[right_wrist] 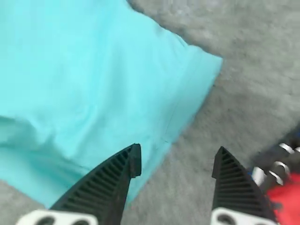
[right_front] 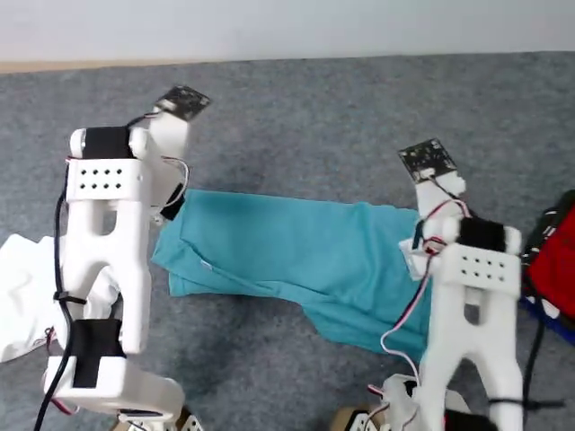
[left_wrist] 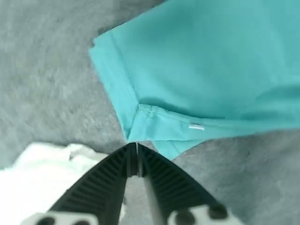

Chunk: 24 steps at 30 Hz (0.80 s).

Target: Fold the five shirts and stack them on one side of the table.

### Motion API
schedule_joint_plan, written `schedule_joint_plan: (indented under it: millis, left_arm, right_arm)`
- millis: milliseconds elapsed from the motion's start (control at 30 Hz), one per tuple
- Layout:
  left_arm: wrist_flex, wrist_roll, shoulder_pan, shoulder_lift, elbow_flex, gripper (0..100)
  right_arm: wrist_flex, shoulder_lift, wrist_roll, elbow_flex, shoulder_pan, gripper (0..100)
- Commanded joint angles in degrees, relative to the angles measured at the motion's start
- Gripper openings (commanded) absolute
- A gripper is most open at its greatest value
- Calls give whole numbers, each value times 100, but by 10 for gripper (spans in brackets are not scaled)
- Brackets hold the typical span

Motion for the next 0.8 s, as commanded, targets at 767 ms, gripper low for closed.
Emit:
schedule_joint_plan:
  millis: [767]
  left_arm:
    - [158, 431, -598, -1345, -189, 5]
  right_arm:
    - [927, 4004, -1512, -4044, -312, 193]
